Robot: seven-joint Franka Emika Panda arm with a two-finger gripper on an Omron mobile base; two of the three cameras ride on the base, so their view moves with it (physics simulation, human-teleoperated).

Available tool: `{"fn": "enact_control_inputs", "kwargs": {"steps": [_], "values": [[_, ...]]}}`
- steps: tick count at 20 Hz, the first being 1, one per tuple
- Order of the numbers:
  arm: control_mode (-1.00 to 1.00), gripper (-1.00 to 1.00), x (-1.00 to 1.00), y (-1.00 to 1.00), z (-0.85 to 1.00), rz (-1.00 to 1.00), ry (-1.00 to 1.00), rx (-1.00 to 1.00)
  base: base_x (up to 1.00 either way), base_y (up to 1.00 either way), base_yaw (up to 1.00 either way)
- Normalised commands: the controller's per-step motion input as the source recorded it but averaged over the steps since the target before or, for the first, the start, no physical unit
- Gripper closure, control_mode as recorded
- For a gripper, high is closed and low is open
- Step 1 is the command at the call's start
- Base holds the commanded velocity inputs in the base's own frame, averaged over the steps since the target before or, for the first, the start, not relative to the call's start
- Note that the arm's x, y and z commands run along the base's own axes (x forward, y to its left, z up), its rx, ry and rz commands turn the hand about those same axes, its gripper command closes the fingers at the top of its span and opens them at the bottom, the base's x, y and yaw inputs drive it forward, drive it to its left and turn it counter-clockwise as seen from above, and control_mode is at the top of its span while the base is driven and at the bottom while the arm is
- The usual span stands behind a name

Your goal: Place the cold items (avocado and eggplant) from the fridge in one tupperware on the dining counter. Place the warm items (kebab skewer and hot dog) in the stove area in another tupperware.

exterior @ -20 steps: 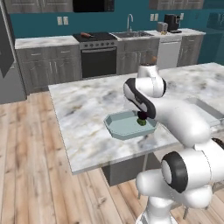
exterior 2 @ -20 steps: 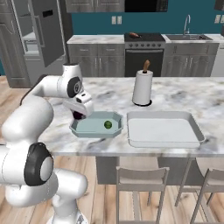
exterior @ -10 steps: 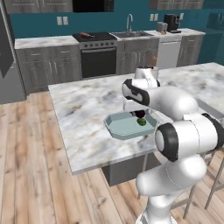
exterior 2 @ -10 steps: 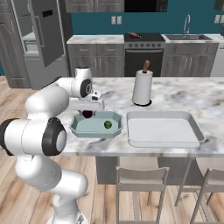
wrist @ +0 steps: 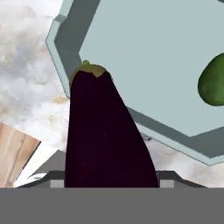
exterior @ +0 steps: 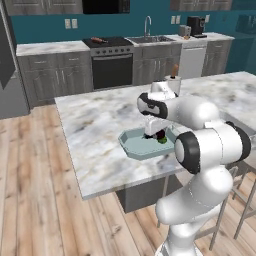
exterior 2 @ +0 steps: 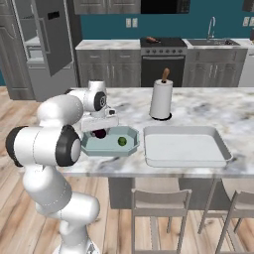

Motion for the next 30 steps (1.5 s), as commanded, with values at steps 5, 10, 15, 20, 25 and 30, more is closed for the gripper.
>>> {"fn": "enact_control_inputs", "kwargs": {"steps": [5, 10, 15, 20, 25, 30], "values": [[-1.00, 1.00, 0.00, 0.00, -0.25, 0.39, 0.00, 0.00, 0.00, 0.00, 0.00], [-1.00, 1.00, 0.00, 0.00, -0.07, 0.16, 0.00, 0.00, 0.00, 0.00, 0.00], [-1.00, 1.00, 0.03, 0.01, -0.10, 0.17, -0.09, 0.00, 0.00, 0.00, 0.00], [-1.00, 1.00, 0.12, 0.04, -0.39, 0.09, -0.17, 0.00, 0.00, 0.00, 0.00], [-1.00, 1.00, 0.19, 0.07, -0.31, 0.05, -0.17, 0.00, 0.00, 0.00, 0.00], [-1.00, 1.00, 0.34, 0.00, -0.04, 0.01, -0.03, 0.00, 0.00, 0.00, 0.00]]}}
